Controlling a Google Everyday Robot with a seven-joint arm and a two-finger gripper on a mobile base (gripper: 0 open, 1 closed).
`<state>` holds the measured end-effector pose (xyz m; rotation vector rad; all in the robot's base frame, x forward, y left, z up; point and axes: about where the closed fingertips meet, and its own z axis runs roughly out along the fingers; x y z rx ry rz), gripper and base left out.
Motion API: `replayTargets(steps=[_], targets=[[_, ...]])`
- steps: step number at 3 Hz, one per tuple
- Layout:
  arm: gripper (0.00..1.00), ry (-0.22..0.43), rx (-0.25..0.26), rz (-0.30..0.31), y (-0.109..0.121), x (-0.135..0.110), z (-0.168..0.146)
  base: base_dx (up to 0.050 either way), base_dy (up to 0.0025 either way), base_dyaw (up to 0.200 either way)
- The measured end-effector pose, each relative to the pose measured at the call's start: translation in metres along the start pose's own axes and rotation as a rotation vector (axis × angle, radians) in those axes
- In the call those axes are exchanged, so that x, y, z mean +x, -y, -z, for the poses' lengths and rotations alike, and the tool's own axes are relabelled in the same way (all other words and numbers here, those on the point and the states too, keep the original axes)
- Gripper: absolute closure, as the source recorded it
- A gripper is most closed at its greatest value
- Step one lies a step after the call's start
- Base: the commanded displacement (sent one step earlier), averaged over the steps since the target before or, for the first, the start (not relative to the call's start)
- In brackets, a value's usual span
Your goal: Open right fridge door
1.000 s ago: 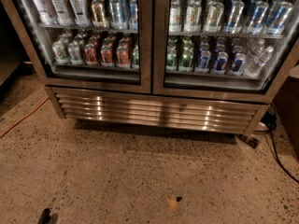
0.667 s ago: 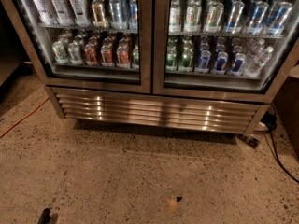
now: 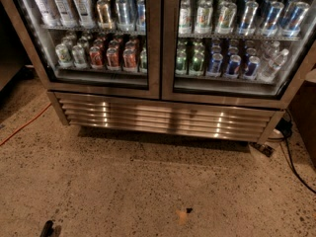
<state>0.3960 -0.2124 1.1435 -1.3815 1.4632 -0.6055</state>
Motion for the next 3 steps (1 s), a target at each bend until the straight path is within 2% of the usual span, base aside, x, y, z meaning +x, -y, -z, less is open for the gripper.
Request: replayTargets(steps=[1,2,3], targets=[[0.0,0.0,0.0,0.0,0.0,0.0,0.0,0.05,0.0,0.0],[0.0,0.0,0.0,0.0,0.0,0.0,0.0,0.0,0.0,0.0],[0.0,0.054,0.003,-0.001,0.0085,-0.0047,-0.0058,0.0,0.0,0.0]])
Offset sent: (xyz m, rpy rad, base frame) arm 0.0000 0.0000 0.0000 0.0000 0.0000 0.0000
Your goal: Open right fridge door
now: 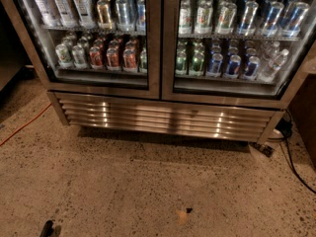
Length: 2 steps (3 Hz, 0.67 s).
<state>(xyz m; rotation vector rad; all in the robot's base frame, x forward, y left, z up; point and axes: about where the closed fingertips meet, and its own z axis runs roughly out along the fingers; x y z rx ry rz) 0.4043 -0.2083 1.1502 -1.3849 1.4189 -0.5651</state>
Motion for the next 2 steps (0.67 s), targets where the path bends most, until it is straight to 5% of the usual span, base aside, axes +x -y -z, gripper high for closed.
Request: replayTargets(steps=[1,2], targets=[[0.0,0.089,-0.022,-0.013,0.0014,0.035,-0.0262,0.0,0.0,0.0],[0.0,0.089,-0.022,-0.013,0.0014,0.035,-0.0262,0.05,0.0,0.0]])
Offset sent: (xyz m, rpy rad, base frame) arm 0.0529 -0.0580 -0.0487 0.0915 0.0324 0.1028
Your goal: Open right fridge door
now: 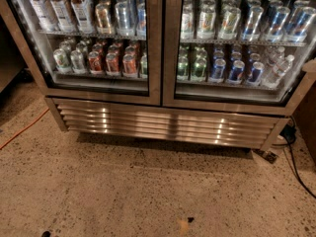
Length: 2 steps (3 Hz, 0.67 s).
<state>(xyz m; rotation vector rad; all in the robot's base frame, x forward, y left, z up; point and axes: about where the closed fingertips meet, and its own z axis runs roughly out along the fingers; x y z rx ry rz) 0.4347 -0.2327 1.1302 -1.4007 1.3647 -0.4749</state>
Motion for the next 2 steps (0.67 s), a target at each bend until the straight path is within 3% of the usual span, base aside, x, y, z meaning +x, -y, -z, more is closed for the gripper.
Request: replayTargets(steps=[2], targets=[[0.0,0.0,0.0,0.0,0.0,0.0,0.0,0.05,0.00003,-0.001]])
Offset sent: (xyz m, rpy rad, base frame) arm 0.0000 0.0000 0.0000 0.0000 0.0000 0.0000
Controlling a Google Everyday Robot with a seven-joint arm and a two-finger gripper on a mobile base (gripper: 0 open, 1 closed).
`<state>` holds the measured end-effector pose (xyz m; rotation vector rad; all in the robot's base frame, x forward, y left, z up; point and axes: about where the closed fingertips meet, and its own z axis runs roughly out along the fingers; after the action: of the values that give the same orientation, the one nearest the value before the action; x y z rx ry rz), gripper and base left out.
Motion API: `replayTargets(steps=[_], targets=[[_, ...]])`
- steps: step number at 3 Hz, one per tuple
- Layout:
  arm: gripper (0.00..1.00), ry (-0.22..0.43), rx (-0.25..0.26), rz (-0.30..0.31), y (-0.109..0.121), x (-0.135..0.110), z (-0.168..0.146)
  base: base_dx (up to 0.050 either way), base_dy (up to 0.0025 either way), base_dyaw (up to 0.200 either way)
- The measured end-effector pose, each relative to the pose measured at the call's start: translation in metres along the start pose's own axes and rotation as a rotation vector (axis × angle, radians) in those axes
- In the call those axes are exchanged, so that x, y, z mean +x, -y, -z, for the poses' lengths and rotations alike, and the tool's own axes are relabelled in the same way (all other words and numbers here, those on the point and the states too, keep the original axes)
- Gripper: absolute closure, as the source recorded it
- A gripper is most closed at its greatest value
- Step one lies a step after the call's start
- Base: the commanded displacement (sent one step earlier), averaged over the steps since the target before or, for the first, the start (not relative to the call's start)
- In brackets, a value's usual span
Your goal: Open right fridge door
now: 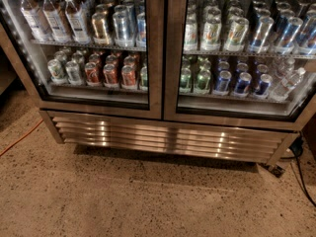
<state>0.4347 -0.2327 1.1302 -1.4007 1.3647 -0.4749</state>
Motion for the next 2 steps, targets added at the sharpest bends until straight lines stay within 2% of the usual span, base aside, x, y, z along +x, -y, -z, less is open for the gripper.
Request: replayTargets(steps=[2], targets=[[0.0,0.0,0.0,0.0,0.0,0.0,0.0,0.05,-0.00002,0.0]])
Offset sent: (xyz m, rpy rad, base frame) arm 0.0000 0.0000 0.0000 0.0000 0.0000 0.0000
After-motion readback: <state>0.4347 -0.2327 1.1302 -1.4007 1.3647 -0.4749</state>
